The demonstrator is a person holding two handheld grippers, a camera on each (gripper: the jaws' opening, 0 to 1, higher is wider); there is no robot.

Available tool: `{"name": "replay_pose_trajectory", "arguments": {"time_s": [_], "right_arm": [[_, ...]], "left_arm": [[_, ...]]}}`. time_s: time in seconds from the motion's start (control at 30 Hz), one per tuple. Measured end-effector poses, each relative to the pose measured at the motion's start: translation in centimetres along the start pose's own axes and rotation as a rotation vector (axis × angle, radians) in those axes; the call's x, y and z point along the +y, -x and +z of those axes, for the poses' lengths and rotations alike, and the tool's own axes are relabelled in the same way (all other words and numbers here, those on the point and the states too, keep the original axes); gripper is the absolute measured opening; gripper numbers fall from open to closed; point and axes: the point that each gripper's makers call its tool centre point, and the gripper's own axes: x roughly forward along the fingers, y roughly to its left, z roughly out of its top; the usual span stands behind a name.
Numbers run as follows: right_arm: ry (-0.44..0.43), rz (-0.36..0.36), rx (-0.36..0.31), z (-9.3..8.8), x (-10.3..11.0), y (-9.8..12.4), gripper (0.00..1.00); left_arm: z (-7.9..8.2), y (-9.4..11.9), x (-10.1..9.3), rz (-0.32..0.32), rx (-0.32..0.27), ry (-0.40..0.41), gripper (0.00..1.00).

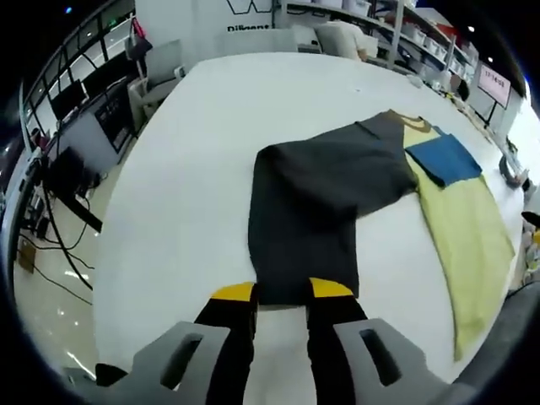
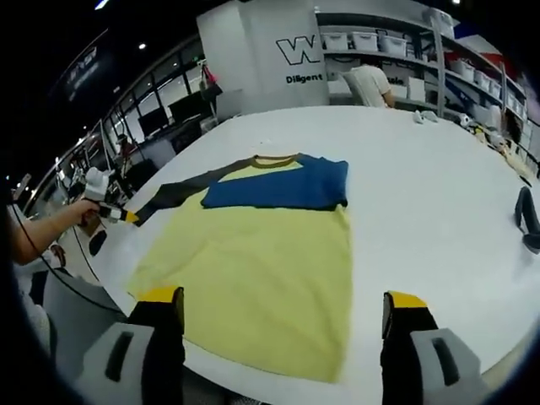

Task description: Fold the garment on the visible template until the final outline fits inside the template.

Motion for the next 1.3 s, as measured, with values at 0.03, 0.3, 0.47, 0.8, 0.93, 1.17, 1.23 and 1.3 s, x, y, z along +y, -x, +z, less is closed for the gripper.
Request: {"name": "replay_pose_trajectory", "arguments": {"time_s": [0.03, 0.3, 0.47, 0.8, 0.93, 1.17, 1.23, 1.3], "right_arm": [[0.006, 0.001, 0.002, 0.0, 0.1, 0.0, 0.96], [0.017, 0.009, 0.005, 0.1, 0.3, 0.2, 0.95], [0.019, 0.01, 0.006, 0.1, 0.3, 0.2, 0.95], [0.028, 0.026, 0.014, 0.0, 0.8, 0.3, 0.95], [0.035, 0.031, 0.021, -0.1, 1.0, 0.2, 0.97], [0.056, 0.042, 0.025, 0.2, 1.6, 0.1, 0.98], [0.063, 0.041, 0.029, 0.1, 1.7, 0.2, 0.98], [0.067, 0.038, 0.027, 0.2, 1.6, 0.2, 0.99]], "left_arm": [[0.0, 0.0, -0.1, -0.003, 0.003, 0.005, 0.19], [-0.1, 0.3, 0.5, -0.005, 0.04, -0.011, 0.05], [-0.2, 1.2, 1.6, -0.021, 0.07, -0.019, 0.04], [0.6, 2.1, 5.5, 0.033, 0.127, -0.094, 0.05], [1.9, 2.4, 7.7, 0.078, 0.148, -0.129, 0.05], [2.7, 1.2, 10.0, 0.097, 0.168, -0.119, 0.05], [2.8, 1.3, 10.0, 0.097, 0.178, -0.12, 0.05], [2.9, 1.5, 9.8, 0.097, 0.177, -0.121, 0.05]]}}
